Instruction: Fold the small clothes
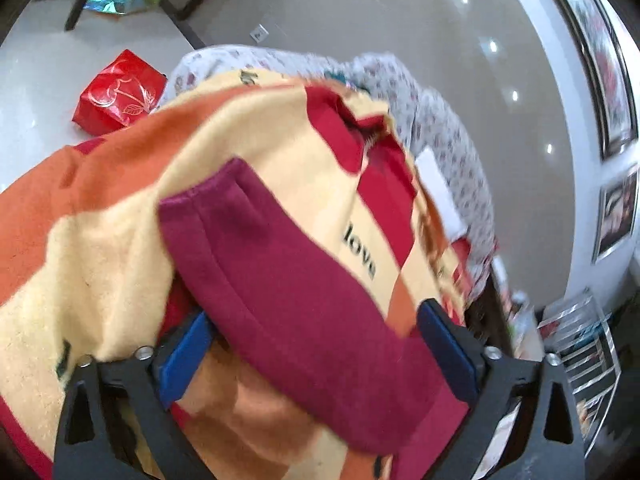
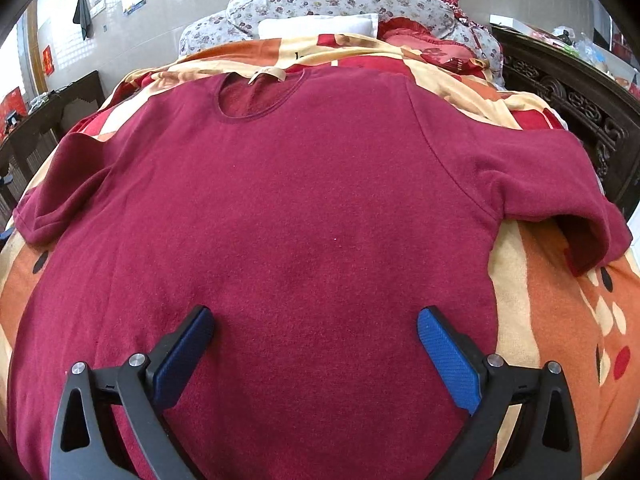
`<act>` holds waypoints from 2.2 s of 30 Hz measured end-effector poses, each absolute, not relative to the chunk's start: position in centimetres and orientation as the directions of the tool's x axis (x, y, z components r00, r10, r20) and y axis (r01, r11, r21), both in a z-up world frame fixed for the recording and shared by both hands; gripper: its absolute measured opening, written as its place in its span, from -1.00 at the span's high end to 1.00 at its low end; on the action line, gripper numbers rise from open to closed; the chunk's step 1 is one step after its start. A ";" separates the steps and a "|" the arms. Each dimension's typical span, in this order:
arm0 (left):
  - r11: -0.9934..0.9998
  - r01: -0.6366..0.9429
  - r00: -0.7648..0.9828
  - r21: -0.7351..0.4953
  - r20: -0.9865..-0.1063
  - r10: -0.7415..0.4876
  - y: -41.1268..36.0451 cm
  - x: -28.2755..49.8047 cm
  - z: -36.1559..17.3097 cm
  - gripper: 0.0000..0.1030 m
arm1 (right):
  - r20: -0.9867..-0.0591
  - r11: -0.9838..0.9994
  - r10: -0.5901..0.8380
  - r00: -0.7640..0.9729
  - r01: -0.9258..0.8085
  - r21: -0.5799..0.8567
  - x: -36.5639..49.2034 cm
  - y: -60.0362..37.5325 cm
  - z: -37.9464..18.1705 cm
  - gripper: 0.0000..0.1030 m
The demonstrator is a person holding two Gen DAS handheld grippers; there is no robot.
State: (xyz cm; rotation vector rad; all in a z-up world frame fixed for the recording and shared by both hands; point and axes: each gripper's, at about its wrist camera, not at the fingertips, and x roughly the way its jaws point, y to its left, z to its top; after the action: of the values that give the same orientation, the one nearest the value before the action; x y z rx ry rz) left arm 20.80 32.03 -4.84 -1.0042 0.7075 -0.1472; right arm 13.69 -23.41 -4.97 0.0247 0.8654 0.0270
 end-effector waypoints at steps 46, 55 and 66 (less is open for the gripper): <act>0.818 0.523 0.650 -0.238 -0.510 -0.564 -16.2 21.6 3.3 0.89 | -0.700 0.968 0.129 0.703 0.065 0.243 9.8 -27.3 -4.3 -1.00; 0.743 0.603 0.542 -0.292 -0.534 -0.649 -16.8 20.4 2.9 -0.19 | -0.691 0.963 0.145 0.708 0.061 0.264 10.0 -27.3 -4.3 -1.00; 0.908 0.286 0.709 -0.307 -0.569 -0.416 0.5 22.8 1.2 0.16 | -0.583 0.939 0.216 0.783 -0.003 0.344 8.1 -28.4 -1.6 -1.00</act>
State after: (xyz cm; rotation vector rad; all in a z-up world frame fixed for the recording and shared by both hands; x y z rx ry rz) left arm 22.80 0.52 1.25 -0.2024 0.6781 -0.3926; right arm 8.12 -28.41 -1.56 0.3364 0.6637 0.1211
